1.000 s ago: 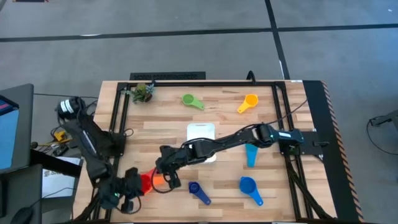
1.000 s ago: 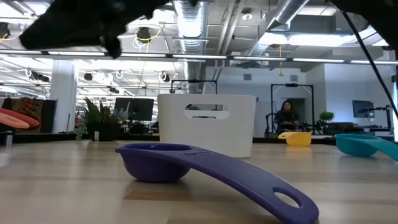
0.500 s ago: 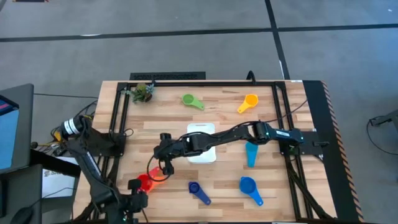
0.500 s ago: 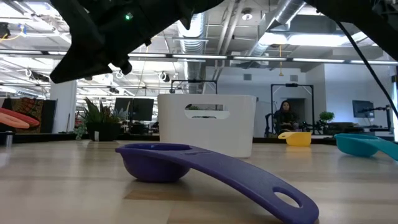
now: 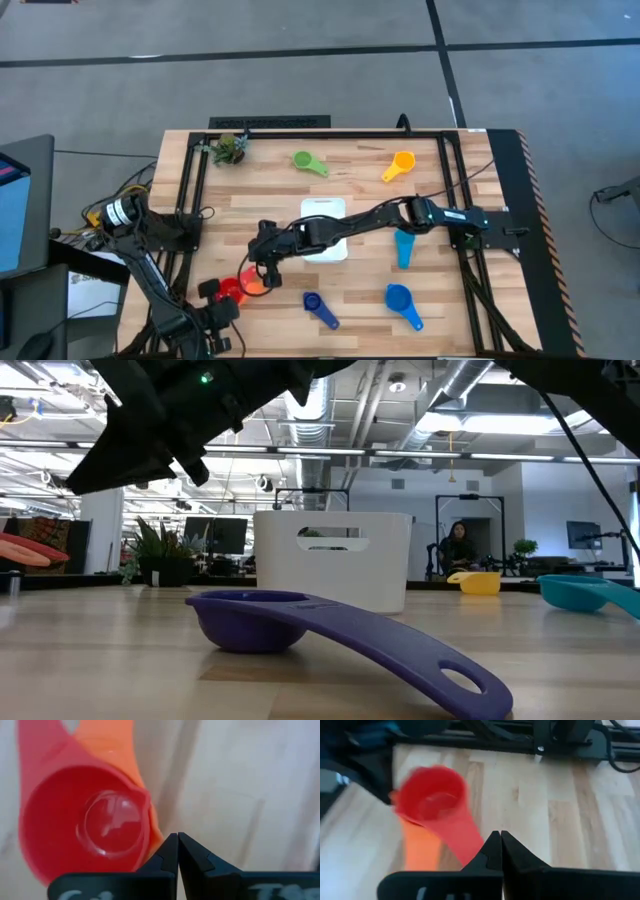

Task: Nest measuring cups in basket
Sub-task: Stack the red measuring cup on top of the orange measuring cup

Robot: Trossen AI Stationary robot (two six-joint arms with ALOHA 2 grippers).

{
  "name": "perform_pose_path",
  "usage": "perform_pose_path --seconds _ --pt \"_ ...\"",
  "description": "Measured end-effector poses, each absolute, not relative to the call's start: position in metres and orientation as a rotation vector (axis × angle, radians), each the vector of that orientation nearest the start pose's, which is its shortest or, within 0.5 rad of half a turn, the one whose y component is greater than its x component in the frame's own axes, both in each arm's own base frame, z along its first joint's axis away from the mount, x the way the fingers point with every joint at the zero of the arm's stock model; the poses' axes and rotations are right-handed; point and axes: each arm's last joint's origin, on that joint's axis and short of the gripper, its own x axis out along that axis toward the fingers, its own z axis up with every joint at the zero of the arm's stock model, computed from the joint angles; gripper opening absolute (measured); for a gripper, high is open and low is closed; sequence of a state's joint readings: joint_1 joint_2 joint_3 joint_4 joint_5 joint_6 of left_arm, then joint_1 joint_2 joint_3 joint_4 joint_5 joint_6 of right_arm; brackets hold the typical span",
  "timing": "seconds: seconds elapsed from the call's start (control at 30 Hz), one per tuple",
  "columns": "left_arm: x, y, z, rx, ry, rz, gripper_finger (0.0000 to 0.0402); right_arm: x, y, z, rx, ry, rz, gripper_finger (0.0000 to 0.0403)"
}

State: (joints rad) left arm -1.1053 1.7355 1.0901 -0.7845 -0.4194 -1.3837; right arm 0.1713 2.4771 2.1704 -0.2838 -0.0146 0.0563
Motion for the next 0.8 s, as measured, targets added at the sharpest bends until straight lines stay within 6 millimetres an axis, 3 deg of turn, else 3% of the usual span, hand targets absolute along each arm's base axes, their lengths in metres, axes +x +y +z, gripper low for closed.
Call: perform_pose_path --seconds 0.17,0.4,0.6,0.8 --pt "0.146 -0.264 0.170 -0.190 1.137 0.287 0.0000 0.553 0.110 0.203 0.096 0.517 0.228 0.0004" --pt "0.145 -0.262 0.170 -0.186 1.141 0.308 0.0000 0.551 0.134 0.220 0.034 0.397 0.286 0.0004" --pt "0.142 -0.264 0.171 -0.164 1.084 0.308 0.0000 0.533 0.156 0.261 -0.033 0.326 0.387 0.0004" --pt "0.142 -0.263 0.172 -0.164 1.018 0.329 0.0000 0.498 0.171 0.315 -0.167 0.327 0.396 0.0004"
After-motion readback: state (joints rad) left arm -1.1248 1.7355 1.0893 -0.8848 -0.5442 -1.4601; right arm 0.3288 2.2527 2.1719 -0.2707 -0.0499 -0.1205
